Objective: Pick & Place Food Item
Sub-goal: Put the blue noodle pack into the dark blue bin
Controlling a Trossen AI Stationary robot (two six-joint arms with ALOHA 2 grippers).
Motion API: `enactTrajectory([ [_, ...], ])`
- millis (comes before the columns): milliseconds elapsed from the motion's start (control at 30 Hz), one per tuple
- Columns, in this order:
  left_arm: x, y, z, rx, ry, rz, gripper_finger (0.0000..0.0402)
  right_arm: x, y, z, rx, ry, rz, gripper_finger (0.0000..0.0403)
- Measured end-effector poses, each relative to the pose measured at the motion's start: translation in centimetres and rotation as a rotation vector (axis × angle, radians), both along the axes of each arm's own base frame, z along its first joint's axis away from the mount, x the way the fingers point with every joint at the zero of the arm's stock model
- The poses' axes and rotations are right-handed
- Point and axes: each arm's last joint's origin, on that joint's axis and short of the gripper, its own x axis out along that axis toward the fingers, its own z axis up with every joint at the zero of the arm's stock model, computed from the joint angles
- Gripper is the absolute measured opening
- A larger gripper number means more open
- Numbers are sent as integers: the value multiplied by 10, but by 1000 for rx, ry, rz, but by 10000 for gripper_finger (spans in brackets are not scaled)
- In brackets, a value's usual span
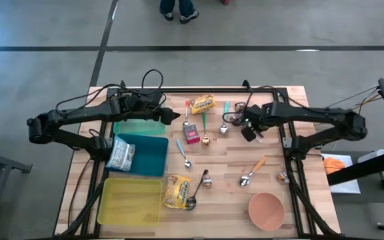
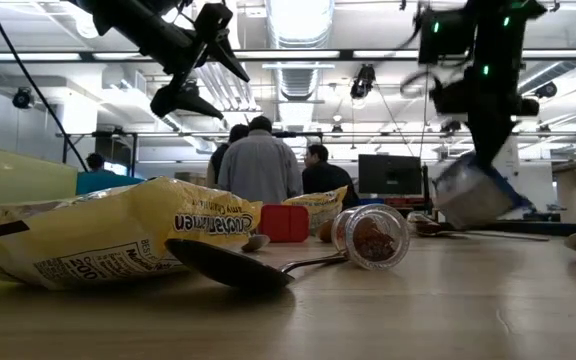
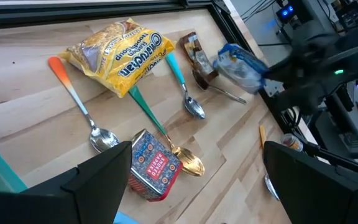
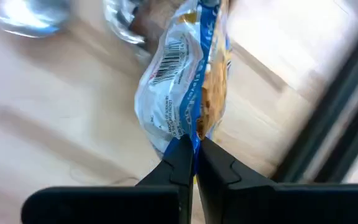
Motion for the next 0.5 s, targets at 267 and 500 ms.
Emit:
enactTrajectory([
  [267,0,0,1,19,0,-34,369,-18,13,58,79,-312,152,8],
  [500,10,-3,11,62,-157,-214,369,-29,22,93,115,-581,275,8],
])
